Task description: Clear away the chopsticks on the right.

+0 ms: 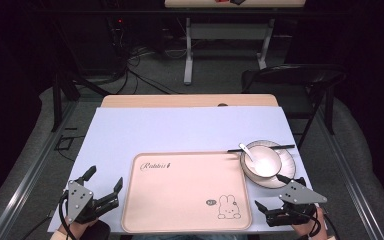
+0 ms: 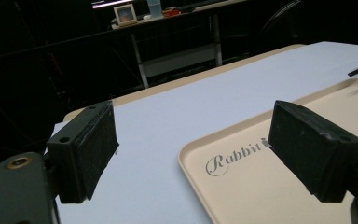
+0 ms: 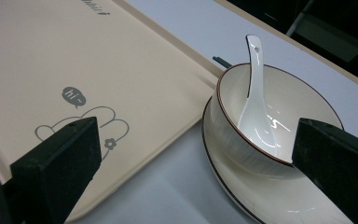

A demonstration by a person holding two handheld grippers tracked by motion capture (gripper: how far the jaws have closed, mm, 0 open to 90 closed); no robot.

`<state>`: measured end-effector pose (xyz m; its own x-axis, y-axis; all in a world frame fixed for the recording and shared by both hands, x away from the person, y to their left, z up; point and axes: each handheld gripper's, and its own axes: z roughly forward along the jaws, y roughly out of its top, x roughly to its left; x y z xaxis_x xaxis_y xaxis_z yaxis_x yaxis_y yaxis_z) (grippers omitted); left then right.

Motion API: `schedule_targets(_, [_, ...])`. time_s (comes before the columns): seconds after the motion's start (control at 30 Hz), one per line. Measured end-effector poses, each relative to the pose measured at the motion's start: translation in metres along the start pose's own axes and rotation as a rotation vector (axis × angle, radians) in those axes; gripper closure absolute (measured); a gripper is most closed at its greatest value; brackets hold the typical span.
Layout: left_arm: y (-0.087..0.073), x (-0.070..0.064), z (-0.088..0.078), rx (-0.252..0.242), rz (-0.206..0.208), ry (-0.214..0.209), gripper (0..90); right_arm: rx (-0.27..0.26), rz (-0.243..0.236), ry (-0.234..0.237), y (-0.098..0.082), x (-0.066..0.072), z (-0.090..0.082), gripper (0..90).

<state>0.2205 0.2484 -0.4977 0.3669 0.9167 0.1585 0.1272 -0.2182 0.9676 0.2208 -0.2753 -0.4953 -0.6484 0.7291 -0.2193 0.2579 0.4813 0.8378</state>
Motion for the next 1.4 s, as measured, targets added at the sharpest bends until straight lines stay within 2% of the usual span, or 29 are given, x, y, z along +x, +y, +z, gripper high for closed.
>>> schedule_targets(0.27, [0.0, 0.0, 0.0, 0.0, 0.0, 0.0, 15.3, 0.0, -0.004, 0.0, 0.0, 0.0, 0.0, 0.0])
schedule_targets(0.3, [0.0, -0.001, 0.001, 0.008, 0.014, -0.005, 15.3, 0.004, -0.023, -0.023, 0.0, -0.001, 0.0, 0.0])
schedule_targets(0.5, [0.001, -0.003, 0.003, 0.039, 0.027, -0.005, 15.3, 0.018, -0.037, -0.015, 0.001, -0.002, 0.001, 0.0])
schedule_targets(0.67, [0.002, -0.002, 0.004, 0.055, 0.023, -0.008, 15.3, 0.014, -0.056, -0.033, 0.002, -0.002, 0.0, 0.0])
schedule_targets(0.87, [0.002, -0.002, 0.003, 0.057, 0.019, -0.002, 15.4, 0.039, -0.073, -0.021, 0.004, -0.005, -0.001, 0.0])
schedule_targets(1.0, [0.002, -0.002, 0.004, 0.067, 0.016, -0.006, 15.4, 0.051, -0.119, 0.009, 0.011, -0.01, -0.003, 0.0])
schedule_targets(1.13, [0.002, 0.0, 0.003, 0.063, 0.005, -0.006, 15.4, 0.105, -0.145, 0.003, 0.02, -0.018, -0.005, 0.0])
schedule_targets(1.23, [0.002, 0.0, 0.004, 0.063, 0.005, -0.01, 15.3, 0.139, -0.164, 0.016, 0.028, -0.027, -0.006, 0.0])
schedule_targets(1.27, [0.002, -0.001, 0.004, 0.063, 0.006, -0.011, 15.3, 0.152, -0.174, 0.033, 0.031, -0.031, -0.006, 0.0])
schedule_targets(1.33, [0.002, 0.0, 0.004, 0.063, 0.004, -0.011, 15.3, 0.183, -0.19, 0.033, 0.037, -0.037, -0.005, 0.0])
schedule_targets(1.4, [0.002, 0.0, 0.004, 0.062, 0.002, -0.01, 15.3, 0.199, -0.197, 0.056, 0.042, -0.044, -0.004, 0.0])
